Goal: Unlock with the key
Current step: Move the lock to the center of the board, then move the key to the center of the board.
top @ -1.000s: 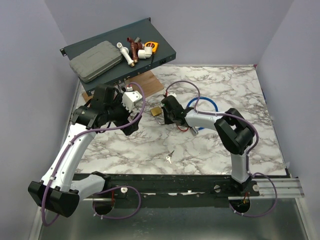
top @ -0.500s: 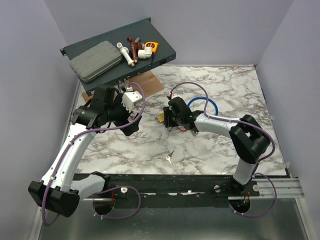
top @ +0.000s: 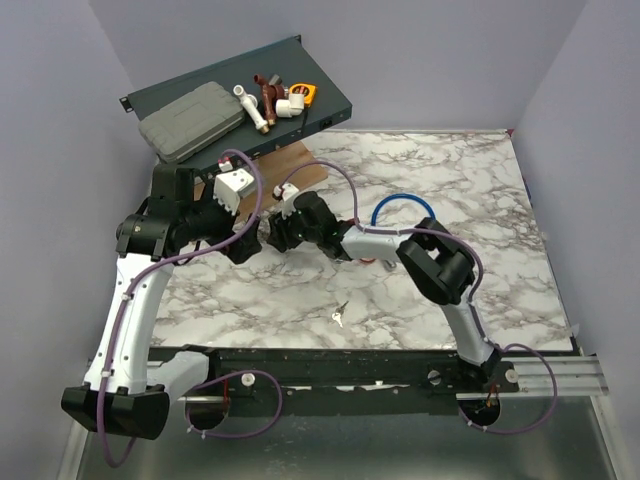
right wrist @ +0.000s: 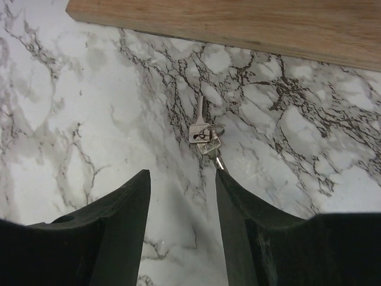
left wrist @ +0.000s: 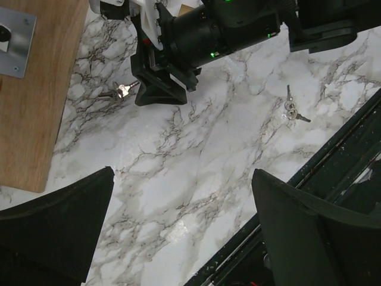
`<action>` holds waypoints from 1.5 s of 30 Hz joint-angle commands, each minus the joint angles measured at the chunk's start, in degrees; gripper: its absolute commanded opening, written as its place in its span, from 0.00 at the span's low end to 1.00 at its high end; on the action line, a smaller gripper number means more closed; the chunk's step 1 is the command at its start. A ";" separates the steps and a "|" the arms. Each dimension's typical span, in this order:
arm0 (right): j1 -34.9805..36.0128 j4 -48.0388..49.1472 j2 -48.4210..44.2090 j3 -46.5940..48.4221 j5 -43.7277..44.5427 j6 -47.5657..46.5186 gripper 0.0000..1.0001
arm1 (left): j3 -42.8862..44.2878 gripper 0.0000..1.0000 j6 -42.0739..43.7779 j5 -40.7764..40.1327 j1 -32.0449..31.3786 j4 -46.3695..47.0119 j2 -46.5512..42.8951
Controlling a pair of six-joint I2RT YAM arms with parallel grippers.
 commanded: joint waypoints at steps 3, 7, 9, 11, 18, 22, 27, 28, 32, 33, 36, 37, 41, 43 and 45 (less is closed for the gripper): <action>1.62 2.11 6.44 7.73 -1.16 -4.95 0.52 | -0.54 0.99 1.24 4.22 1.82 -3.07 -3.34; 2.20 1.60 9.80 10.84 3.98 -6.50 0.53 | 0.03 0.98 1.44 3.72 1.89 -4.19 -4.32; 2.51 1.13 11.32 11.96 5.49 -7.47 0.53 | 0.31 0.99 1.48 3.59 1.94 -4.68 -4.66; 2.90 0.42 12.31 12.58 6.69 -8.12 0.53 | 0.16 0.98 1.52 3.21 1.98 -4.64 -5.08; 4.74 -1.27 13.39 11.02 13.94 -10.08 0.41 | 0.47 0.98 1.62 3.03 1.98 -4.36 -5.07; 5.05 -1.37 11.64 8.81 16.24 -10.00 0.17 | 0.75 0.98 1.41 3.02 2.03 -4.11 -4.55; 5.13 -2.02 7.21 3.99 16.94 -9.35 0.01 | 0.75 0.99 1.44 2.62 2.01 -3.74 -4.19; 5.17 -2.15 6.01 2.19 16.93 -8.96 0.01 | 0.75 0.98 1.51 2.45 2.01 -3.64 -4.09; 5.43 -2.48 -0.71 -6.89 16.42 -7.22 0.01 | 0.50 0.98 2.02 2.79 1.93 -3.44 -3.52; 5.49 -2.50 -2.53 -9.66 16.16 -6.50 0.01 | 0.34 0.99 2.01 2.79 1.98 -3.23 -3.26; 5.64 -2.72 -7.20 -16.00 15.10 -3.88 0.01 | 0.32 0.98 1.94 3.34 1.94 -3.24 -2.06; 5.60 -3.26 -8.38 -17.88 15.12 -2.96 0.01 | 0.40 0.98 1.96 3.55 1.99 -3.29 -1.75; 5.68 -4.95 -14.23 -25.02 14.05 -0.24 0.02 | 0.28 0.99 2.37 4.95 1.95 -3.49 -1.27; 5.69 -4.92 -17.26 -28.05 12.50 0.52 0.08 | -0.03 0.98 2.71 5.39 1.83 -3.42 -1.05; 5.82 -5.51 -19.32 -29.42 11.55 0.83 0.09 | -0.21 0.98 2.95 5.67 1.61 -3.39 -0.53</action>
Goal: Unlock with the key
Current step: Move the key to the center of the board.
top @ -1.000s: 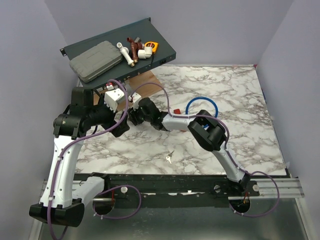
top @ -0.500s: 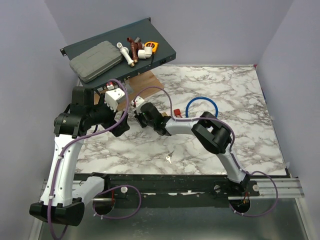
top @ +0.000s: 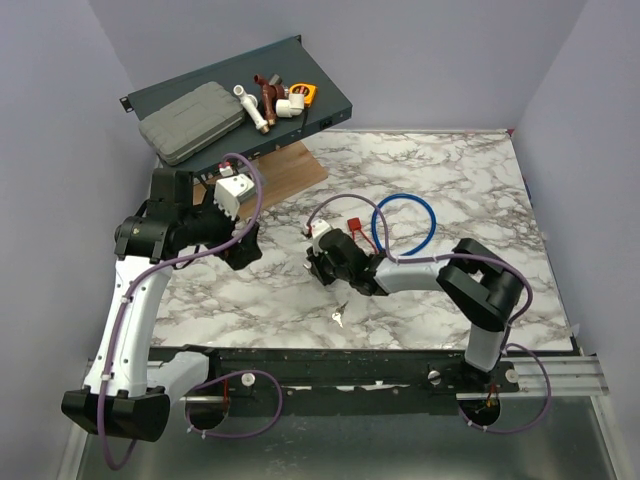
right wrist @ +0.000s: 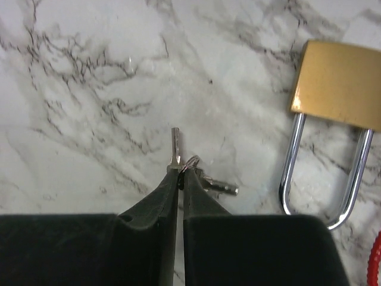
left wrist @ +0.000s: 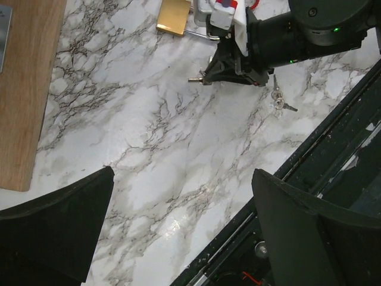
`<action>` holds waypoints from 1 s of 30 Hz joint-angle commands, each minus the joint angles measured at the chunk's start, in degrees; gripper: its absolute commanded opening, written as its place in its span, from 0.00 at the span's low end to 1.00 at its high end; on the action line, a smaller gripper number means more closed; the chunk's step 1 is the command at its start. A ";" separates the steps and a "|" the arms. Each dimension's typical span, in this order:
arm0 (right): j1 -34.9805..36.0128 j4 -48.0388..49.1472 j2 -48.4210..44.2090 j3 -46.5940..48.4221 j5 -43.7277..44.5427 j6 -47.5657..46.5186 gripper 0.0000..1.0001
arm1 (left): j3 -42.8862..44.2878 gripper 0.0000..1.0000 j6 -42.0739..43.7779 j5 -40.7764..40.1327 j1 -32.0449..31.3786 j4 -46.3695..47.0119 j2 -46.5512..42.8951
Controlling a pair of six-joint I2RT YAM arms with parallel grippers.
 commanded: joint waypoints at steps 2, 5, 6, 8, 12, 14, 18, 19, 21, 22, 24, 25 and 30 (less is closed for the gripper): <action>0.68 -6.24 -4.61 -3.68 -2.81 2.76 0.09 | -0.15 0.98 1.55 2.98 -0.73 0.16 1.04; 0.73 -8.36 -5.84 -2.19 -2.90 3.13 0.20 | -0.69 0.99 1.90 2.60 -2.27 0.51 1.69; 0.72 -8.96 -6.31 -1.82 -2.63 3.68 0.22 | -1.04 0.98 2.06 2.27 -3.03 0.66 1.93; 0.69 -10.16 -7.90 -1.41 -1.25 4.62 0.24 | -1.61 0.98 2.36 1.07 -4.55 1.20 2.30; 0.56 -12.14 -12.50 -1.58 5.07 6.01 0.45 | -2.26 0.98 2.47 0.08 -6.86 1.94 3.64; -0.27 -13.90 -15.33 -1.87 9.71 8.45 0.59 | -2.01 0.98 2.43 0.01 -7.72 2.10 4.70; -6.71 -24.14 -19.55 -2.11 17.21 20.15 0.68 | -1.46 0.98 2.80 -0.86 -9.83 2.36 6.55; -9.61 -26.90 -20.37 -2.37 17.79 22.97 0.69 | -1.47 0.98 2.87 -0.99 -10.46 2.53 6.87; -14.63 -32.89 -21.97 -3.30 17.66 28.75 0.68 | -1.58 0.98 3.00 -1.10 -11.64 3.14 7.56; -17.23 -35.26 -22.80 -3.85 17.52 31.31 0.69 | -1.73 0.99 3.05 -1.19 -12.25 3.32 7.96; -20.70 -39.47 -24.30 -5.01 17.74 34.58 0.69 | -1.77 0.99 3.25 -1.37 -13.19 3.46 9.11; -21.82 -41.21 -25.04 -5.49 18.62 35.93 0.69 | -1.78 0.99 3.35 -1.35 -13.54 3.61 9.75; -28.14 -46.06 -26.08 -8.07 20.57 41.46 0.69 | -0.58 0.98 4.13 -1.57 -15.02 3.88 13.25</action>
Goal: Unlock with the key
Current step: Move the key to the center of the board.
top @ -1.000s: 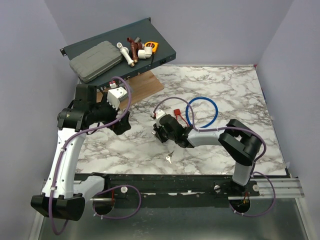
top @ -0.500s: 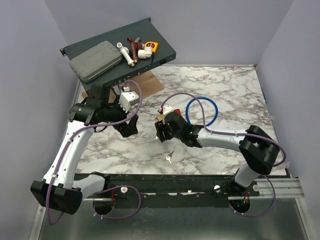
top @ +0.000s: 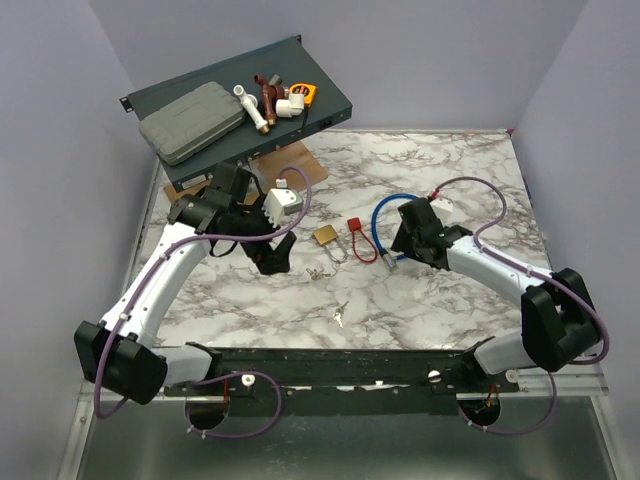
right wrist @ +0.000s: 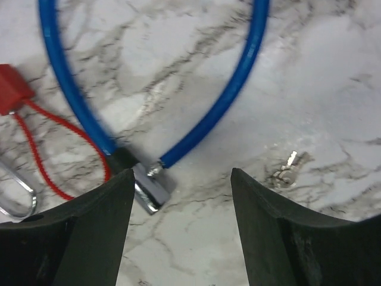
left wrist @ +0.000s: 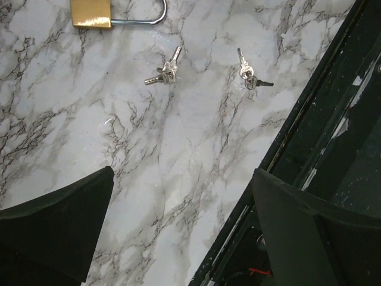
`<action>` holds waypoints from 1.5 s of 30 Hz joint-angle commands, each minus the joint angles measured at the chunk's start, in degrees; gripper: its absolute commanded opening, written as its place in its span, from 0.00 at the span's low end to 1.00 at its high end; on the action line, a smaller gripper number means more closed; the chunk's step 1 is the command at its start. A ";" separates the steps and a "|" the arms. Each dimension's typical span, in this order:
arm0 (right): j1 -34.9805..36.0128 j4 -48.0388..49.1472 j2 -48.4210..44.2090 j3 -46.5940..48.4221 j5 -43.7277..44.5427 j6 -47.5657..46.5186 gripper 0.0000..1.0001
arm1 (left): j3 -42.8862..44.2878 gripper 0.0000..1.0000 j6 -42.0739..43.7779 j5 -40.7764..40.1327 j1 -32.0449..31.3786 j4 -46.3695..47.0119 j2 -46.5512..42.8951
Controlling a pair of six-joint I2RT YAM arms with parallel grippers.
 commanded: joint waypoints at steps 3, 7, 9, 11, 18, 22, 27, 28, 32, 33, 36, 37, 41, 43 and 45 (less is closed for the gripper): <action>-7.12 -9.50 -0.83 -3.42 2.18 9.42 0.67 | 2.38 0.98 1.80 -0.85 -1.62 0.36 4.46; -8.38 -10.47 -0.75 -4.22 3.32 10.79 0.63 | 2.53 0.98 2.86 -1.80 -2.70 0.64 6.11; -8.54 -10.64 -0.92 -4.66 4.07 11.05 0.62 | 2.20 0.99 3.51 -2.32 -3.74 1.09 7.04; -8.94 -10.48 -0.59 -5.05 4.06 11.07 0.60 | 1.98 0.99 4.05 -3.32 -5.17 1.64 8.42; -9.26 -8.10 3.69 -5.20 1.19 10.04 0.44 | 3.82 0.98 4.95 -6.35 -7.03 1.06 12.99; -9.26 -7.63 3.86 -5.70 -0.59 9.18 0.39 | 2.97 0.98 4.92 -6.75 -7.07 1.33 12.57; -9.26 -6.72 2.87 -6.43 -2.71 8.55 0.26 | 2.33 0.98 4.68 -6.63 -7.05 1.70 12.01; -9.26 -6.37 2.80 -6.54 -3.27 8.33 0.20 | 2.37 0.99 4.61 -6.46 -7.01 1.70 11.95; -9.26 -5.45 2.22 -7.10 -6.27 7.32 0.01 | 2.30 0.99 4.69 -6.82 -7.04 1.62 11.95; -9.25 -5.10 1.91 -7.40 -7.12 6.90 0.01 | 2.28 0.98 4.74 -6.88 -7.02 1.52 11.88; -9.17 -4.92 0.54 -8.46 -10.08 5.65 0.01 | 1.81 0.98 4.96 -7.03 -7.07 1.52 11.62; -9.09 -5.21 0.06 -8.57 -10.84 5.25 0.01 | 1.76 0.99 5.01 -7.06 -7.09 1.52 11.45; -8.18 -6.47 -4.05 -8.30 -14.11 2.26 0.01 | 1.76 0.99 5.05 -6.90 -7.02 1.48 11.07; -7.88 -6.68 -7.55 -7.97 -16.19 0.62 0.01 | 2.23 0.99 5.24 -6.75 -7.07 1.38 11.01; -7.66 -6.53 -10.76 -7.38 -19.04 -1.48 0.01 | 3.24 0.99 5.35 -6.43 -7.08 0.81 11.23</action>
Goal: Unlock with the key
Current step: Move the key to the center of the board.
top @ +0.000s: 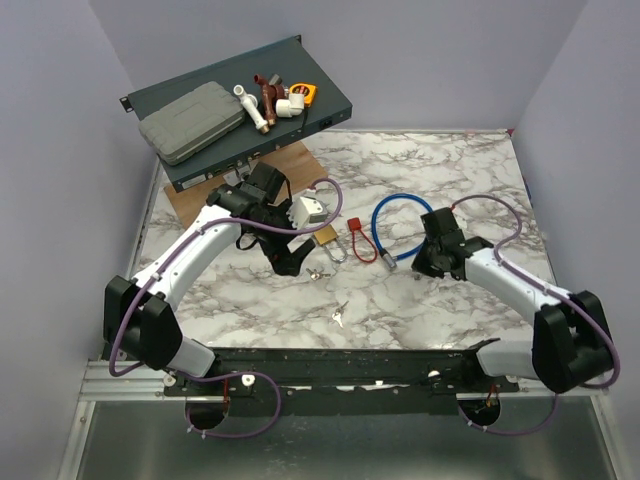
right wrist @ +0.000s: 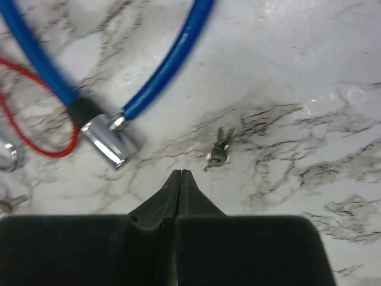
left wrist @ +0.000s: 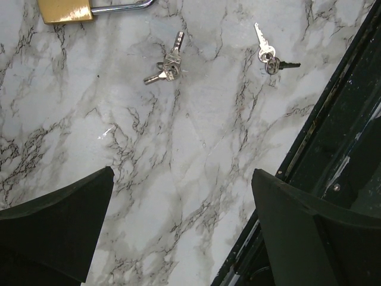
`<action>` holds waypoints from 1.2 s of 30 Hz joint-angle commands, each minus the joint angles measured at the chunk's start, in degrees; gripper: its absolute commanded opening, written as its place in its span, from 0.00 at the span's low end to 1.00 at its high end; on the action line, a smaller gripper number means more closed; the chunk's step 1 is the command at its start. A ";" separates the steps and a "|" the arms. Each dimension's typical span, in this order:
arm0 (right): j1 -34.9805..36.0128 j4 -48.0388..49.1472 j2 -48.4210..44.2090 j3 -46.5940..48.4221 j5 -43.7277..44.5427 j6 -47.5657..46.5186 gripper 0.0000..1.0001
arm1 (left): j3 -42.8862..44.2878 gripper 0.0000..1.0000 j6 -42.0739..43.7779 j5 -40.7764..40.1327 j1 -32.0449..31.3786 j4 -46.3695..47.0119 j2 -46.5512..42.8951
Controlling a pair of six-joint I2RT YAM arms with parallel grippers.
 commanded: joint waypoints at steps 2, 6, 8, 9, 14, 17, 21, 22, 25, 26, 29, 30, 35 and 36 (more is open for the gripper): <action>0.87 -1.83 -8.48 1.94 -9.09 -6.34 0.01 | 2.32 0.99 1.28 0.35 -0.14 -1.04 -1.00; 1.55 -6.01 -10.43 5.23 -10.15 -9.14 0.01 | 4.05 0.98 1.41 1.00 -0.09 -1.64 -0.43; 1.53 -9.59 -9.63 6.04 -3.94 -8.73 0.02 | 4.96 0.98 1.63 0.81 -0.09 -2.32 0.09; 1.57 -10.79 -8.58 5.53 -0.65 -7.59 0.18 | 5.19 0.99 1.70 0.79 -0.11 -2.43 0.17; 1.56 -9.99 -2.03 3.76 1.19 -2.57 0.43 | 4.93 0.98 1.10 1.33 -0.13 -2.27 -0.04; 1.57 -7.85 1.27 3.71 1.02 -1.48 0.46 | 4.27 0.98 1.17 1.19 -0.14 -2.41 -0.62; 1.55 -5.84 4.72 3.70 3.41 -0.55 0.43 | 3.17 0.98 1.08 1.12 -0.14 -1.89 -1.56; 1.57 -5.72 5.60 3.84 3.94 -0.47 0.43 | 3.00 0.98 1.10 1.13 -0.15 -1.86 -1.68; 1.58 -5.17 6.96 3.66 5.63 0.28 0.43 | 2.68 0.99 1.02 1.30 -0.11 -1.64 -1.85; 1.56 -4.67 7.03 3.24 6.09 0.40 0.43 | 2.56 0.99 1.00 1.27 -0.15 -1.57 -1.86; 1.56 -3.56 7.38 2.82 7.00 0.66 0.43 | 2.36 0.99 0.95 1.21 -0.13 -1.42 -1.89; 1.53 -3.45 7.69 2.80 7.20 0.65 0.43 | 2.40 0.98 1.01 1.20 -0.11 -1.42 -1.95; 1.53 -1.08 8.96 1.78 7.65 0.97 0.36 | 2.34 0.98 0.92 1.24 -0.15 -1.42 -2.10; 1.57 -0.42 9.24 1.54 7.54 1.14 0.33 | 2.33 0.98 0.90 1.23 -0.16 -1.42 -2.20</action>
